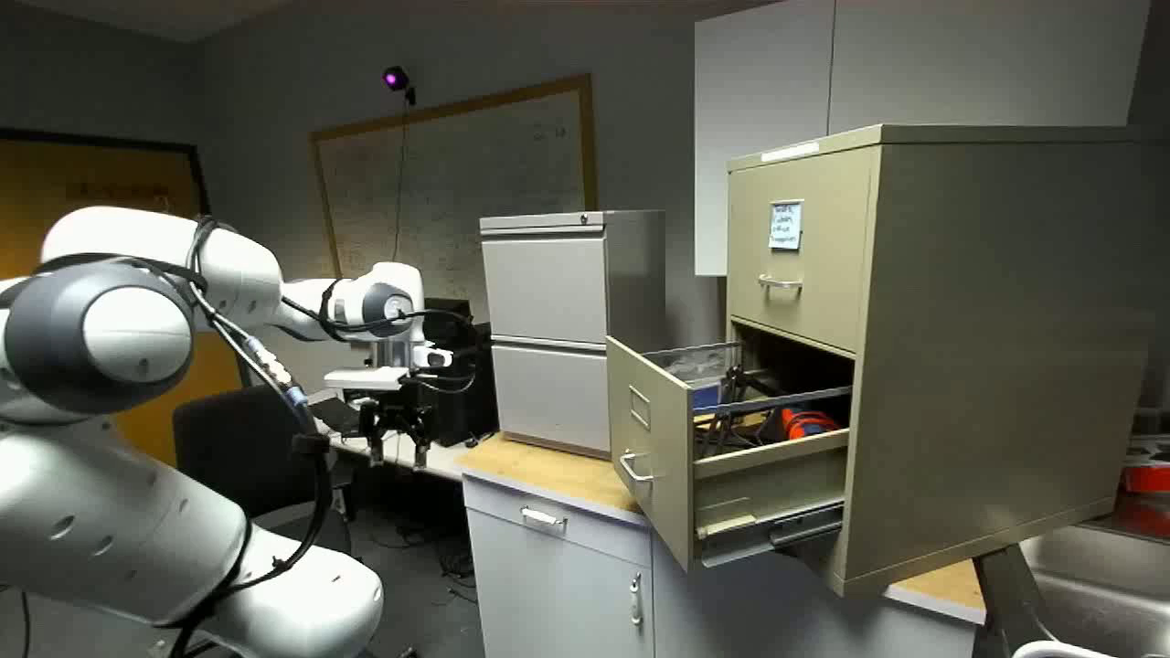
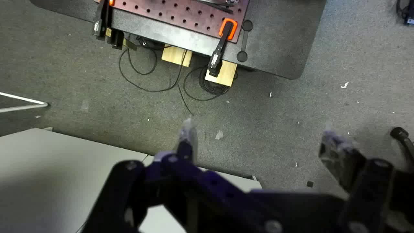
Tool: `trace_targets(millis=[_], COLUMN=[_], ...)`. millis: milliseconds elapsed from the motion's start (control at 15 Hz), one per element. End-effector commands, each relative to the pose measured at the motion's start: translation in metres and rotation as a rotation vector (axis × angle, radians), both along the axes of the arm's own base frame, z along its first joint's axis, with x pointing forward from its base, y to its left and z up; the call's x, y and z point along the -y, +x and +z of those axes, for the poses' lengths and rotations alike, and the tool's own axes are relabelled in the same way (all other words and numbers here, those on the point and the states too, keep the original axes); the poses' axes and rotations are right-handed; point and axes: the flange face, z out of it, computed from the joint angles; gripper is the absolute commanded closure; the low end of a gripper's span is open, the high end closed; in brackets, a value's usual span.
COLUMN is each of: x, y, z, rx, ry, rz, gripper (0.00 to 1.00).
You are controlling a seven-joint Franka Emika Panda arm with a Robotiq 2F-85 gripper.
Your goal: Close the bottom drawer of the beige file cabinet
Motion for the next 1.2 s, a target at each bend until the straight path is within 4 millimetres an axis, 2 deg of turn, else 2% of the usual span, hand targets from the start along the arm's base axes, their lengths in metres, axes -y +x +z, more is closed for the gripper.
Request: trace_targets(millis=[0, 533, 1000, 1133], x=[0.0, -0.001, 0.005, 0.005], y=[0.0, 0.001, 0.029, 0.041], z=[0.001, 0.001, 0.007, 0.01], rx=[0.001, 0.003, 0.105, 0.158], ry=[0.001, 0.001, -0.178, -0.277], rz=[0.0, 0.001, -0.088, -0.111], gripper=[0.0, 0.0, 0.0, 0.26])
